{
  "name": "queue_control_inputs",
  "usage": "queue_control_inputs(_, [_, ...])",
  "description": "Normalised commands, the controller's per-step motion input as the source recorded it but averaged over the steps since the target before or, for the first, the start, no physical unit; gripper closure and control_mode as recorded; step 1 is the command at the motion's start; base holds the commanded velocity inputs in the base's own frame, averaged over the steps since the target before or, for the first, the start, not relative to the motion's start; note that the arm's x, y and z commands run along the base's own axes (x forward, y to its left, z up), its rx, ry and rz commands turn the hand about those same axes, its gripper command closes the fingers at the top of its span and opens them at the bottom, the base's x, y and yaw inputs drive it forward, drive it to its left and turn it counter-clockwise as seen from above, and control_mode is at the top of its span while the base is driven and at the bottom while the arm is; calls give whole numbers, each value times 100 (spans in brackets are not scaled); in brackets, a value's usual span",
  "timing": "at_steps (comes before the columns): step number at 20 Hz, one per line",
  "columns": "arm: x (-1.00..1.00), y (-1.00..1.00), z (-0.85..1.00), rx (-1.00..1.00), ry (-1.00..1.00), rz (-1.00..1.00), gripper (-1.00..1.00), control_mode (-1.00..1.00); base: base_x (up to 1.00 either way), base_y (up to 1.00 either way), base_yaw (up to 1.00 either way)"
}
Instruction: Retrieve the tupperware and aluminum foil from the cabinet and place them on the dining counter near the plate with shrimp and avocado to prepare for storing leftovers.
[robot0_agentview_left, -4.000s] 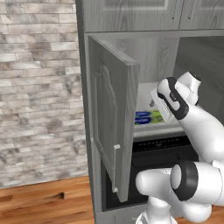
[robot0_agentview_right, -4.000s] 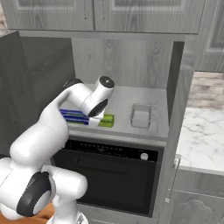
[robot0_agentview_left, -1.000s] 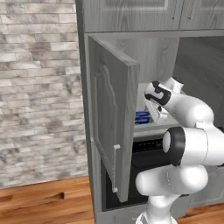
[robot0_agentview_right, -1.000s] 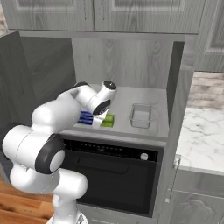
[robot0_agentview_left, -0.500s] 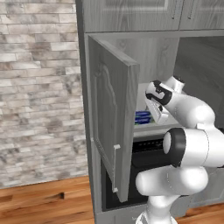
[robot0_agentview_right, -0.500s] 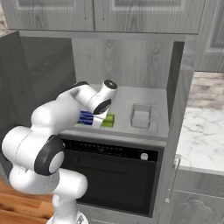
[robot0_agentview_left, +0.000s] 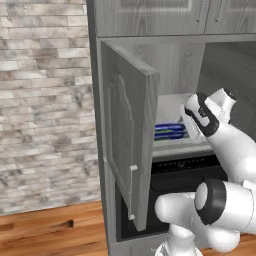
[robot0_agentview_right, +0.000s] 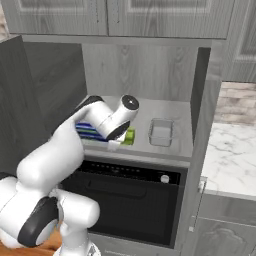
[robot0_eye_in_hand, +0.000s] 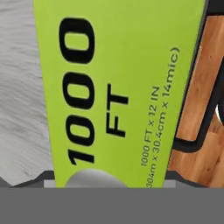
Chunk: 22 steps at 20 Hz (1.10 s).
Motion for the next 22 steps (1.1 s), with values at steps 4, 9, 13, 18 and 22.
queue_control_inputs(4, [-100,-17,27,0,-9,-1,100,-100,0,0,0])
queue_control_inputs(9, [-100,-17,35,0,0,-1,100,-100,0,0,0])
queue_control_inputs(13, [-83,-5,39,0,0,0,100,-100,0,0,0])
queue_control_inputs(18, [-14,-1,17,0,0,0,100,-100,0,0,0])
queue_control_inputs(22, [3,0,1,0,1,0,100,-100,0,0,0])
